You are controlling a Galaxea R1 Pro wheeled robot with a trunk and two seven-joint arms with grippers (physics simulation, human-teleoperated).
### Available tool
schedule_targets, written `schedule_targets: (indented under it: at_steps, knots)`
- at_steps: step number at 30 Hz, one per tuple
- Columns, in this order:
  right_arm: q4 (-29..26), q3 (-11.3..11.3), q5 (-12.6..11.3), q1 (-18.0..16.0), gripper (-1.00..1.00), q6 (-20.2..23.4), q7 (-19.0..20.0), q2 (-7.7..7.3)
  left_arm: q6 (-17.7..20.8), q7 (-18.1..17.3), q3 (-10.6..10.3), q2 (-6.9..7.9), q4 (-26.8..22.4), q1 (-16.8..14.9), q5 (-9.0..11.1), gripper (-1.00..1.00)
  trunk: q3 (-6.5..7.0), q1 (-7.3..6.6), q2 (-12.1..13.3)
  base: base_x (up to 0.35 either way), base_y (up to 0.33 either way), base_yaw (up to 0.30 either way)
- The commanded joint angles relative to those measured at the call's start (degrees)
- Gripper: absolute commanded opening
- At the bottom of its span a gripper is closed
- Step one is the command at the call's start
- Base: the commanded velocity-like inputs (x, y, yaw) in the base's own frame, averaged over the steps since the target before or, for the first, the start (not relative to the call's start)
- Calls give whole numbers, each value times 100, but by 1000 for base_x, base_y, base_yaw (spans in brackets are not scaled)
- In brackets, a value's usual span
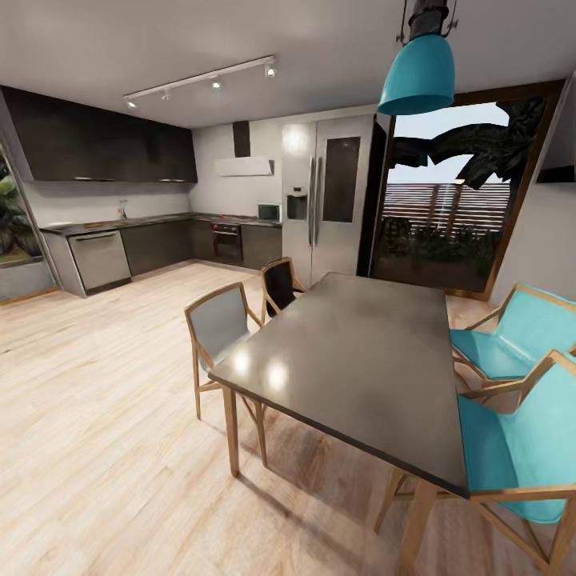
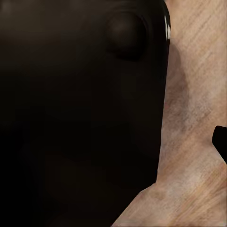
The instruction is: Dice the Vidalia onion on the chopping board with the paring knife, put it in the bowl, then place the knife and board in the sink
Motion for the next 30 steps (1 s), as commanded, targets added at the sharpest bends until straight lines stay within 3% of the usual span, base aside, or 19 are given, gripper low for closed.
schedule_targets:
  at_steps: [1, 9, 30]
  knots:
    - [-33, 4, -2, -6, 100, -33, -10, 33, -9, -9, 9, 33, 9, 33, 18, 100, -3, 0, -2, 0, 0, 0]
    - [-188, 4, -8, -1, 100, -41, -9, 187, -9, -9, 9, 92, 9, 52, 15, 100, -3, 0, -2, 0, 0, 0]
    - [-253, 0, -9, -1, 100, -43, -9, 202, -9, -9, 16, 88, 9, 52, 18, 100, -3, 0, -2, 0, 0, 0]
